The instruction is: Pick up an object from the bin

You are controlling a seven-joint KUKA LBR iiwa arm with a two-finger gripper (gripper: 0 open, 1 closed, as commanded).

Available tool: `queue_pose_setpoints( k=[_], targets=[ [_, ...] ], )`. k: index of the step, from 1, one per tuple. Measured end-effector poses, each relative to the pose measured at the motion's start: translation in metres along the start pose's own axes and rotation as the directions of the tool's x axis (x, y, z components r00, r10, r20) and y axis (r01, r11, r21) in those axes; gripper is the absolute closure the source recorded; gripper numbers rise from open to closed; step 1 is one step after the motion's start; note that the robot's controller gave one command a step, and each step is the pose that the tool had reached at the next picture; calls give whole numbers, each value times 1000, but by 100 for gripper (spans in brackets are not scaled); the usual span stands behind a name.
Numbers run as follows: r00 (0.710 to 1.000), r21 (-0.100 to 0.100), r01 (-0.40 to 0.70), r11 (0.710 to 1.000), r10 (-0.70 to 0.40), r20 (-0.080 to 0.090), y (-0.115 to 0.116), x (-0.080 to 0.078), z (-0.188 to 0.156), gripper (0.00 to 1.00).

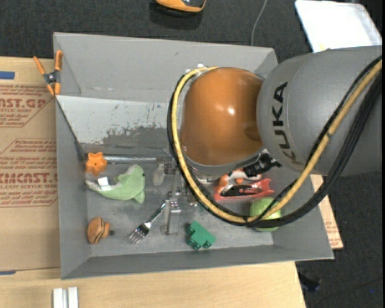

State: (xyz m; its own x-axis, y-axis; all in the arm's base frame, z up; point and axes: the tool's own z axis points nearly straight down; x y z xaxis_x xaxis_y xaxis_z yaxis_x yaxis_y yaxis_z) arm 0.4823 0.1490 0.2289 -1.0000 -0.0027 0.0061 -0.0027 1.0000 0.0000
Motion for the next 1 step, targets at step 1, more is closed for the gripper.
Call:
queue_pose_setpoints(
  k=[1],
  targets=[
    [1000, -1, -2, 1000, 2, 7, -1, -2, -3, 0]
  ],
)
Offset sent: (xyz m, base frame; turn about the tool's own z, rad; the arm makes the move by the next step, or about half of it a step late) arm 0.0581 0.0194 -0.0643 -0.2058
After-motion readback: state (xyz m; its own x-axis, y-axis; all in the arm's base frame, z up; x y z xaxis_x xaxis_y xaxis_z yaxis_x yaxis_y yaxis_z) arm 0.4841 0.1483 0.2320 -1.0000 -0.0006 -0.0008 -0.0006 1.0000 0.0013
